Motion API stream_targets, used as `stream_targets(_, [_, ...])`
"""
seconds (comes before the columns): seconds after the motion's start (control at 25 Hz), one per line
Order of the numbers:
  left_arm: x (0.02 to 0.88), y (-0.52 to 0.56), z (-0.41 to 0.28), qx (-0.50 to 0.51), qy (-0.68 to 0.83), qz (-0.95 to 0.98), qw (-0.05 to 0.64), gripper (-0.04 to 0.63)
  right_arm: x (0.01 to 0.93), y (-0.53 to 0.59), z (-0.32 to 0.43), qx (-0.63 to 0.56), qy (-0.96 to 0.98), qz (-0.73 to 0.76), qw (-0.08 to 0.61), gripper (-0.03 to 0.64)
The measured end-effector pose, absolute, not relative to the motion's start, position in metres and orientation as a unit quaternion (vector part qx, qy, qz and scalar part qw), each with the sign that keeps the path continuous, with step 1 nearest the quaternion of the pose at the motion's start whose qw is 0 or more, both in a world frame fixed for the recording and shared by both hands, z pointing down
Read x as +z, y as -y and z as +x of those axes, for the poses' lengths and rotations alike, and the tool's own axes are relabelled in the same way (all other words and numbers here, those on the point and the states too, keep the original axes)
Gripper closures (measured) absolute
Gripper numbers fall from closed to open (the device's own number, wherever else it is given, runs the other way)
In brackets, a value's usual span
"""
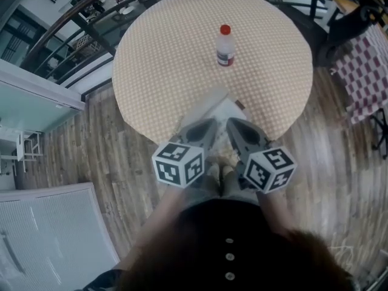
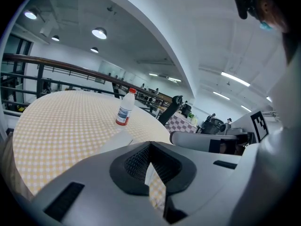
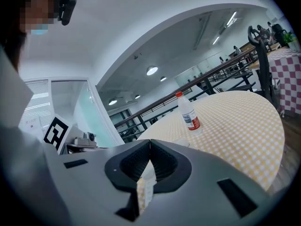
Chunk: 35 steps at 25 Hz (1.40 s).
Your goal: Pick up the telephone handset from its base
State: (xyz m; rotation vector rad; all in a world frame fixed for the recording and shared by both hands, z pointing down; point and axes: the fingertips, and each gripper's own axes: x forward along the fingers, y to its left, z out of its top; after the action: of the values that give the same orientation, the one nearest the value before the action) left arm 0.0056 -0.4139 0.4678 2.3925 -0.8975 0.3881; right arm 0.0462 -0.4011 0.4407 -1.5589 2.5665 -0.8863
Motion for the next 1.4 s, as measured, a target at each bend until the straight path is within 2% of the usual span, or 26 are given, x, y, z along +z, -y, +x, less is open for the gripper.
stream_targets(0.96, [0.524, 0.465, -0.01, 0.205, 0.341, 0.88, 0.261, 0.584, 0.491, 0.434, 0.049, -0.322, -0.792, -0.518, -0.025, 0.606])
stream_targets(1.04, [0.527, 0.471, -0.011, 0.211, 0.343, 0.88, 0.253, 0.565, 0.491, 0.435, 0.047, -0.326, -0.791, -0.517, -0.02, 0.606])
stream_targets(1.4, [0.542, 0.488, -0.003, 0.264, 0.317, 0.886, 0.21, 0.396, 0.495, 0.446, 0.049, -0.33, -0.788, -0.519, -0.014, 0.606])
